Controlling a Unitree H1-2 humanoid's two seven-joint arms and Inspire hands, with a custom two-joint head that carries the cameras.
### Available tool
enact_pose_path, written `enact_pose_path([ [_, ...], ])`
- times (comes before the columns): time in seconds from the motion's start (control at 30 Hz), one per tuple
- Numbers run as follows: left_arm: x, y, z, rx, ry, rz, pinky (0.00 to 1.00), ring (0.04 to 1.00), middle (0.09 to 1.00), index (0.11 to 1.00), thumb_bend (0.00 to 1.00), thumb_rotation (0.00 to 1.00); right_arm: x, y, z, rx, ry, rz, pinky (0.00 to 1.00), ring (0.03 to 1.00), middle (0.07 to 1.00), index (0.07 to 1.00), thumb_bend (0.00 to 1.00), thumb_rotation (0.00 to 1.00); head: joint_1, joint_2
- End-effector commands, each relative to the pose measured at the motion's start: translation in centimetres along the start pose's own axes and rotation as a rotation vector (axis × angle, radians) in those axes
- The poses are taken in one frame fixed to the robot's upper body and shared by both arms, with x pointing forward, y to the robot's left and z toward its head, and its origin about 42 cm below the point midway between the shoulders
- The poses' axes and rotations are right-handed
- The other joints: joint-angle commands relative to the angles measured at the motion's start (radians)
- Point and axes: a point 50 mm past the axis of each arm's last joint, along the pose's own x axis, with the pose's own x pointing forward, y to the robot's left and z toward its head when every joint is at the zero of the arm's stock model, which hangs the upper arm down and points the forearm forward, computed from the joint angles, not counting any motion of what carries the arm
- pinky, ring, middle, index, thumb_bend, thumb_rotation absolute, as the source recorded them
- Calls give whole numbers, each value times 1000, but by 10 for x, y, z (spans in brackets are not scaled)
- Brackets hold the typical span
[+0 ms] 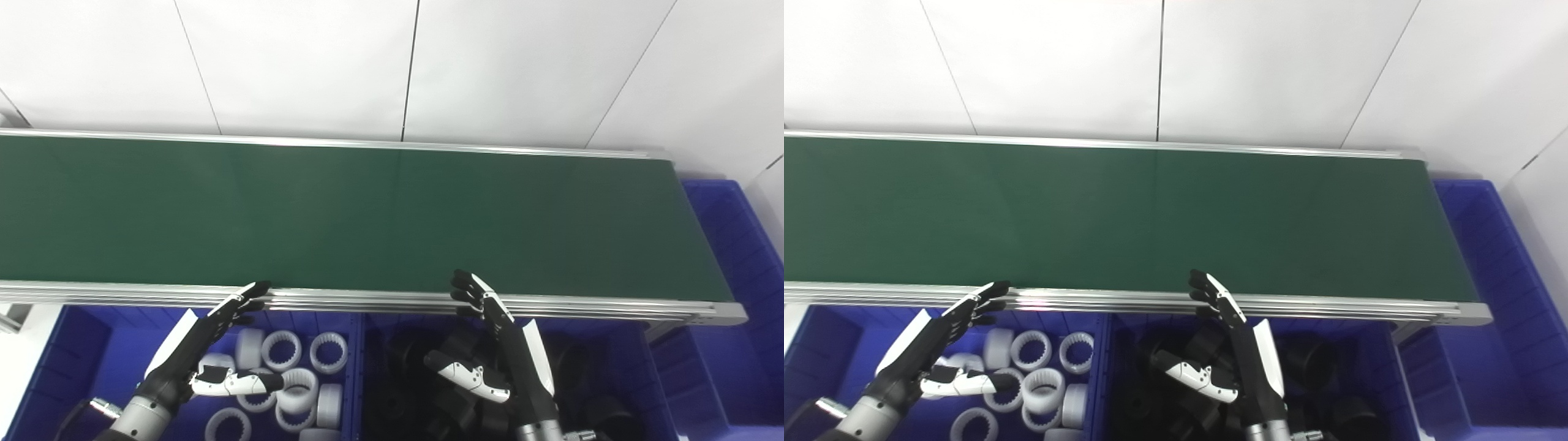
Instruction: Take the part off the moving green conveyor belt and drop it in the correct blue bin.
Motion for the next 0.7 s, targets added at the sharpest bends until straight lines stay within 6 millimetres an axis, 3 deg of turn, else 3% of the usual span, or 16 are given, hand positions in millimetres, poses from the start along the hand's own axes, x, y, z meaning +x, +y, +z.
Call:
enact_pose_path([
  [0.0,6,5,14,-69,-133,-5,837,893,922,911,1000,309,4,0,10,13,-25,-10,725,806,845,872,731,495,1,1],
  [0.27,12,3,19,-104,-250,16,817,861,890,882,1000,334,4,2,9,5,-27,-5,721,805,848,871,726,504,3,-2],
  [0.67,14,7,14,-142,-344,77,780,815,845,854,957,291,5,3,8,7,-28,-10,721,803,850,869,732,518,5,-4],
])
